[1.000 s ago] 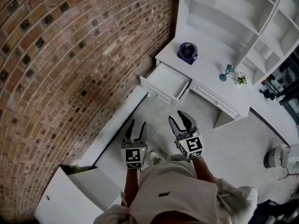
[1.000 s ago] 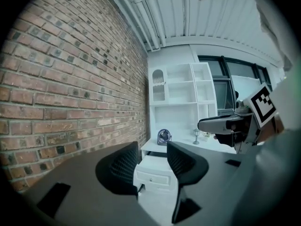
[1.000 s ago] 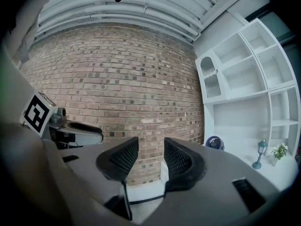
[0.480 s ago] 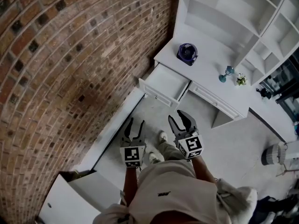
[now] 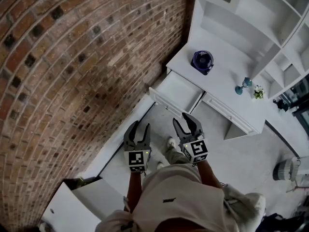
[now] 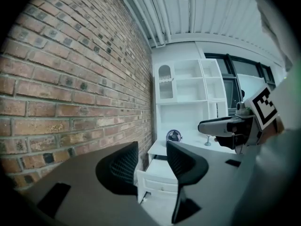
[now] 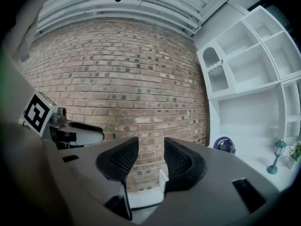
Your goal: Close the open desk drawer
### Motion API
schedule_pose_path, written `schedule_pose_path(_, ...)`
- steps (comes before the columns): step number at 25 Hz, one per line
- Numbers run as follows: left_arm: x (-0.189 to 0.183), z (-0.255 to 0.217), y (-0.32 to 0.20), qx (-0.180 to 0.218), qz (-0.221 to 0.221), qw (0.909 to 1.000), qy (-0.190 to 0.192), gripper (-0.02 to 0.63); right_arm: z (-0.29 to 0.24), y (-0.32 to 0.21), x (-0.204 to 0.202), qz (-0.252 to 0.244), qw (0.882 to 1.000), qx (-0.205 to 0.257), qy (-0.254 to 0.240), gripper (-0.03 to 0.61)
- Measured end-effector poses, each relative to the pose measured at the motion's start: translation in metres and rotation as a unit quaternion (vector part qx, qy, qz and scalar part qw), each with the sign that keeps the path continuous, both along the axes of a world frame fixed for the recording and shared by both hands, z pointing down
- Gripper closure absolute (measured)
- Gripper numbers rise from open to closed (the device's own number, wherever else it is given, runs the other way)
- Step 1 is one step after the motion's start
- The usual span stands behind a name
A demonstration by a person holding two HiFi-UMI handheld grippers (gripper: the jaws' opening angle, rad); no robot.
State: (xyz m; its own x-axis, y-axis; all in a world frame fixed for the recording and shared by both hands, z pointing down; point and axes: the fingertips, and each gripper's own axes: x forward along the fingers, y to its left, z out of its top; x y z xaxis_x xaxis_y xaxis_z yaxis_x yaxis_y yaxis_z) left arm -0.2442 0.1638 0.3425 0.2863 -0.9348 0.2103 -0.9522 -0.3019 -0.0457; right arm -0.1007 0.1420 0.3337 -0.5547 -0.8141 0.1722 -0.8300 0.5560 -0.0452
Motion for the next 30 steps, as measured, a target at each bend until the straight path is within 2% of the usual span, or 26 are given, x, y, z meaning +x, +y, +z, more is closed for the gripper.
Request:
schedule_pose_path(13, 0.019, -0.008, -0.113, 0.006, -0.042, 0.9988, -0.023, 0.422, 0.008, -0.118, 0.03, -0.024, 0.999, -0.008, -0.023, 0.405)
schedule_pose_path(18, 0.029, -0.002, -0.14, -0.006, -0.052, 0.9979, -0.038, 0.425, 0.013, -0.147, 0.043, -0.026, 0.999, -0.017, -0.037, 0.405)
schedule_pose_path(30, 0.047, 0.008, -0.201, -0.017, -0.014, 0.9982, -0.055, 0.431, 0.03, -0.188, 0.068, 0.022, 0.998, -0.042, -0.052, 0.407)
